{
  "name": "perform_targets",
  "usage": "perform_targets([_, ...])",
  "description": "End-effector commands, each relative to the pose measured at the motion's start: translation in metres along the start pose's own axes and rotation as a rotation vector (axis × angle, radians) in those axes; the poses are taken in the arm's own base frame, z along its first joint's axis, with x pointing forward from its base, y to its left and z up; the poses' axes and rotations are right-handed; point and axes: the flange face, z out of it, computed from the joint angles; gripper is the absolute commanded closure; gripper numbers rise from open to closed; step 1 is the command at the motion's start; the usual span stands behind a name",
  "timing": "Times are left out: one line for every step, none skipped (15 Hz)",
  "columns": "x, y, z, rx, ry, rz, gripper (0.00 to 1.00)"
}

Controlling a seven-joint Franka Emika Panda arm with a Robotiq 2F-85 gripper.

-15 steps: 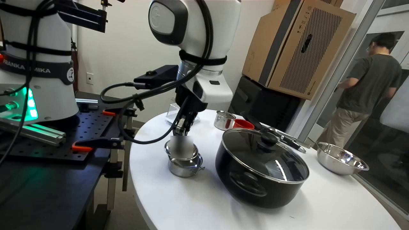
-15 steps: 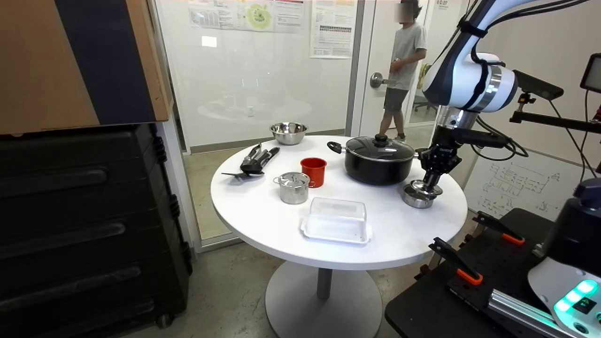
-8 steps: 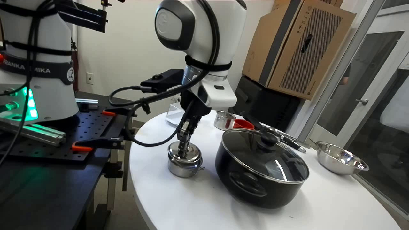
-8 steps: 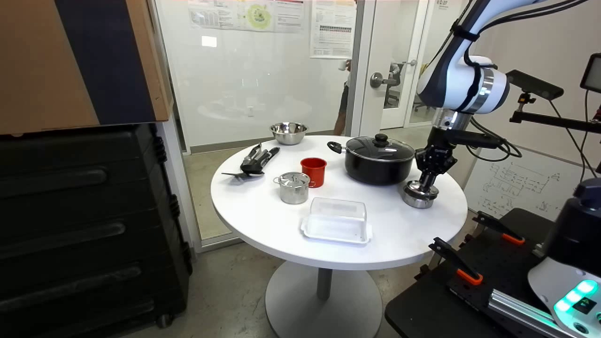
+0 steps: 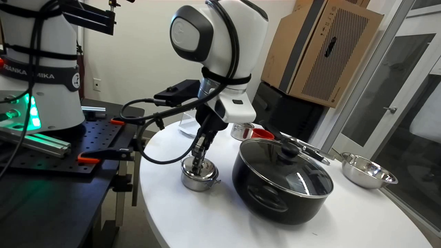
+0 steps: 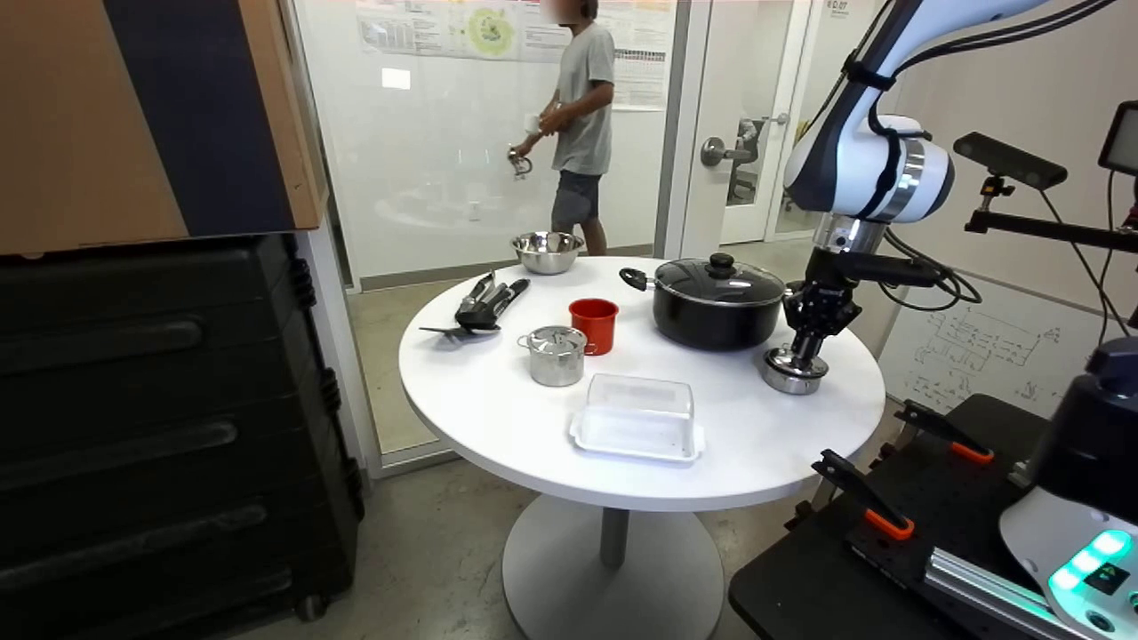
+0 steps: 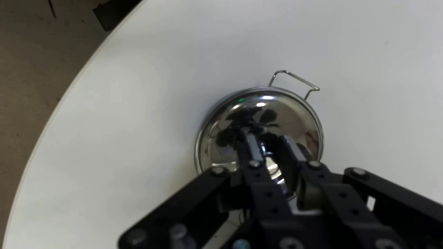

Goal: Pick the lid on the table and put it on the uncovered pot

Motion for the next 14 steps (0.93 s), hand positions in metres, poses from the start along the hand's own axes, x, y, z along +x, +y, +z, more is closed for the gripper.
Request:
perform_targets([0.0068, -0.0075, 0.0005, -0.013, 0.014, 0.001, 0.95])
perform_targets([0.0075, -0.0091, 0.0010, -0.014, 0.014, -0.002, 0.95])
perform_targets([0.0077, -0.0106, 0.0015, -0.015, 0.013, -0.004, 0.95])
perform_targets([0.0078, -0.0118, 0.0026, -0.017, 0.012, -0.006, 0.95])
perform_targets([0.0075, -0.0127, 0.0034, -0.018, 0.010, -0.005, 0.95])
perform_targets([0.0072, -0.0132, 0.0040, -0.019, 0.009, -0.004, 0.95])
perform_targets([0.0068, -0.0130, 0.0049, -0.020, 0.008, -0.002, 0.95])
perform_targets([0.0065, -0.0126, 0.0055, -0.020, 0.007, 0.000, 0.95])
perform_targets([0.0065, -0.0119, 0.0058, -0.021, 0.008, 0.002, 0.95])
perform_targets([0.0068, -0.0105, 0.0061, -0.023, 0.008, 0.005, 0.95])
perform_targets([0.0070, -0.0094, 0.0066, -0.024, 0.009, 0.008, 0.95])
perform_targets([0.0071, -0.0087, 0.0072, -0.025, 0.009, 0.011, 0.95])
perform_targets([0.0071, -0.0083, 0.0079, -0.027, 0.010, 0.012, 0.95])
perform_targets([0.0071, -0.0089, 0.0079, -0.027, 0.011, 0.012, 0.95])
